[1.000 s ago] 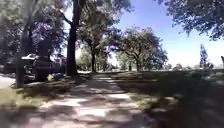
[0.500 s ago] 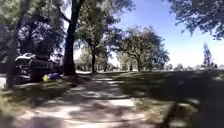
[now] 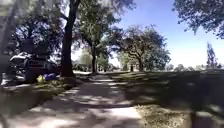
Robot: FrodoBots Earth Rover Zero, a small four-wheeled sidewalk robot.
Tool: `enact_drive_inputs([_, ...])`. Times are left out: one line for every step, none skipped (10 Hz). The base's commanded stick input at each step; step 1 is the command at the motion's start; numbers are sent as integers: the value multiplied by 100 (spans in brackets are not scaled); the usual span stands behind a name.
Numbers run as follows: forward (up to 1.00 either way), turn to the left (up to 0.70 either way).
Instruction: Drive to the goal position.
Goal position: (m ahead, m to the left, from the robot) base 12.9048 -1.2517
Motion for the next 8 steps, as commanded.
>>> enact_drive_inputs([85, 31])
enact_drive_inputs([85, 0])
enact_drive_inputs([85, 0])
enact_drive_inputs([85, 0])
enact_drive_inputs([85, 0])
enact_drive_inputs([85, 0])
enact_drive_inputs([85, 0])
enact_drive_inputs([85, 0])
